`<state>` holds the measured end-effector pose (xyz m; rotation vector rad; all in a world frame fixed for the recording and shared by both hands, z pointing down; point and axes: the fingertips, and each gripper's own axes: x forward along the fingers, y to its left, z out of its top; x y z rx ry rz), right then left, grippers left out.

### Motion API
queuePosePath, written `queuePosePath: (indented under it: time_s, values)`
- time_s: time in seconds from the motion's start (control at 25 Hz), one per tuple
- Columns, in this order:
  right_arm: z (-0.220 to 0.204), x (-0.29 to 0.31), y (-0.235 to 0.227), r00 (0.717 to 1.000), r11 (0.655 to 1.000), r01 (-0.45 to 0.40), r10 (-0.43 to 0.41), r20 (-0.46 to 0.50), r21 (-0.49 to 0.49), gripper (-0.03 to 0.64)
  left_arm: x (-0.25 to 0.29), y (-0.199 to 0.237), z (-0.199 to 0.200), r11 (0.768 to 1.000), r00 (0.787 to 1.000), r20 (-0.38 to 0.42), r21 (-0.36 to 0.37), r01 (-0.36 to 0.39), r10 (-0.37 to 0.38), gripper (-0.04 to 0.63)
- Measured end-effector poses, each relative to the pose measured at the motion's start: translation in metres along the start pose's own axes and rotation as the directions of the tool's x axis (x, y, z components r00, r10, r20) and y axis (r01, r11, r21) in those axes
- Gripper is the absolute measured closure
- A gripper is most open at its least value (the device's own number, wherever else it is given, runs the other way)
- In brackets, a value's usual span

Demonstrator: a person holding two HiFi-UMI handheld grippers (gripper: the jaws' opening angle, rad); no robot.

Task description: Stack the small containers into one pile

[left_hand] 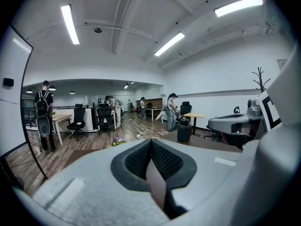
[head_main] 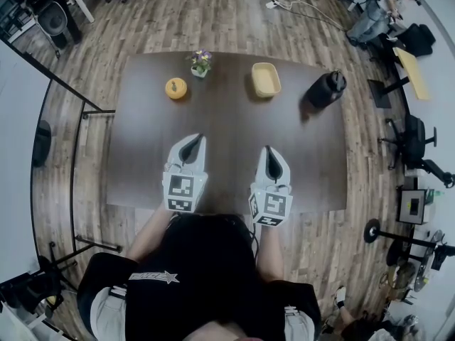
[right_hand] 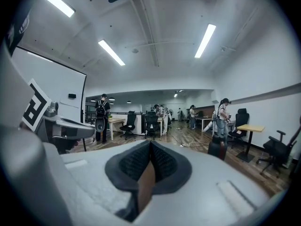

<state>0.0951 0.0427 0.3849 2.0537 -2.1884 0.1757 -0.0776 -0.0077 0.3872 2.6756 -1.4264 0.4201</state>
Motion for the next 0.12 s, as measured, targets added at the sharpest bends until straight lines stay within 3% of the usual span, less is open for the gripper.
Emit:
queuePosePath:
  time_s: [0.12]
  values:
    - [0.0, -0.0026, -0.0049, 1.0, 1.0, 0.0, 0.0, 0.003, -0.006, 0.611, 0.0016, -0.0092, 0.0002, 1.0, 1.0, 0.003, 0.006, 0.006, -0.006, 0.584]
